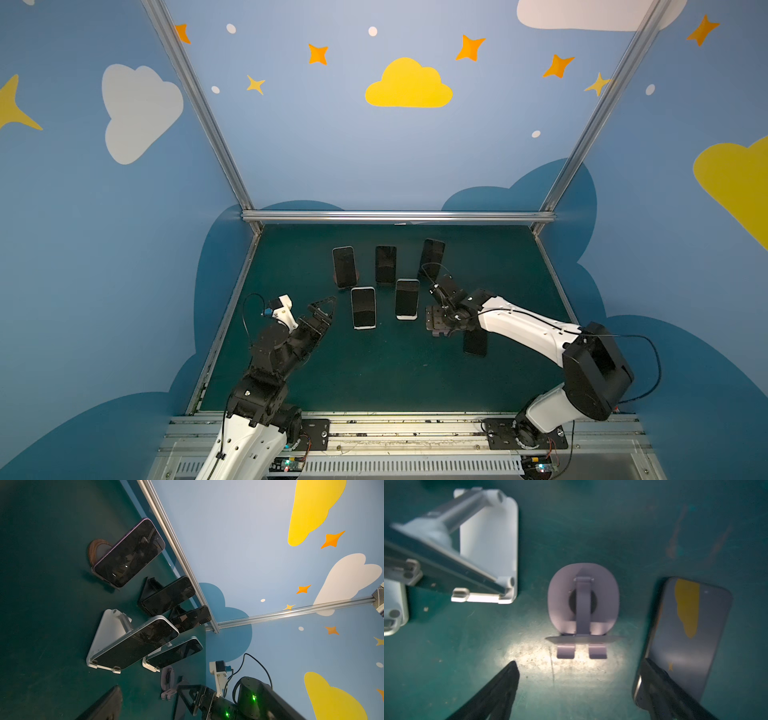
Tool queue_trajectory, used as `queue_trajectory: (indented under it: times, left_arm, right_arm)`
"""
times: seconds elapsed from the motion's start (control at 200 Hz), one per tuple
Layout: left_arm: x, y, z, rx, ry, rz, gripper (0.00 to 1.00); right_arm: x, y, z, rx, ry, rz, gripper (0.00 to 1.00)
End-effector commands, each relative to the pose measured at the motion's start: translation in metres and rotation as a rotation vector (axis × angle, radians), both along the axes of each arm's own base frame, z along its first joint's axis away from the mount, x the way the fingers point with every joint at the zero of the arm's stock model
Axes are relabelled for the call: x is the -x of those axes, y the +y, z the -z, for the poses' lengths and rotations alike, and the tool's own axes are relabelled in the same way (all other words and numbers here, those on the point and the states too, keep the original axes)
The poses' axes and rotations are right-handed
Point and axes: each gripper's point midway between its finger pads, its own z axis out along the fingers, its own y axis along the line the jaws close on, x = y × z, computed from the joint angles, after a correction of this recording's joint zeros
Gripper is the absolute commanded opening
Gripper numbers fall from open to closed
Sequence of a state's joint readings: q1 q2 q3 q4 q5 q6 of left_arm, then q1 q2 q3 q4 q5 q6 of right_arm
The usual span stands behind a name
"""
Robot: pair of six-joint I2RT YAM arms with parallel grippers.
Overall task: Remove the phone from the phone stand
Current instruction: Pick up the phone stand from the center of the table.
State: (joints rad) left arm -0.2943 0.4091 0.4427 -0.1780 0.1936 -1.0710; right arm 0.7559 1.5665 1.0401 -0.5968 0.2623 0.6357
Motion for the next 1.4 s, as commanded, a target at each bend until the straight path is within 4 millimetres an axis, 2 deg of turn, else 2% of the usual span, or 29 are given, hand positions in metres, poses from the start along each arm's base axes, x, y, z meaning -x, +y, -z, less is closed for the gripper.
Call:
queue_trajectory:
  times: [0.0,0.1,0.29,0.491,0.796,1.151,1.277,1.392]
  left_arm:
    - [0.003,0.002,-0.006,-0.024,-0.011,-0.002,1.0]
    - [0.004,0.002,-0.005,-0.026,-0.005,0.001,1.0]
    - [0.002,0.001,-0.004,-0.02,0.002,0.003,1.0]
    - [-0.002,-0.001,-0.007,-0.028,0.006,0.007,1.0]
    - [-0.002,0.005,-0.009,-0.045,-0.005,-0.021,1.0]
    - [-0.004,0.001,-0.013,-0.013,-0.017,-0.011,1.0]
    - [-0.004,0.0,-0.013,-0.014,-0.016,-0.006,1.0]
    - [-0.003,0.001,-0.023,0.004,-0.032,-0.01,1.0]
  right_arm:
    - [-0.01,0.003,0.0,-0.003,-0.027,0.048,0.92]
    - [-0.013,0.009,0.007,-0.027,-0.031,0.054,0.9]
    - [-0.015,0.006,0.021,-0.005,-0.015,0.089,0.86]
    - [-0.021,0.009,0.029,0.024,-0.004,0.085,0.7]
    - [-0.026,0.001,0.032,0.049,-0.039,0.088,0.55]
    - [-0.028,-0.007,0.007,0.065,-0.087,0.077,0.56]
    - [-0.04,-0.014,-0.009,0.035,-0.103,0.104,0.56]
    - [-0.058,-0.021,-0.035,0.06,-0.162,0.089,0.56]
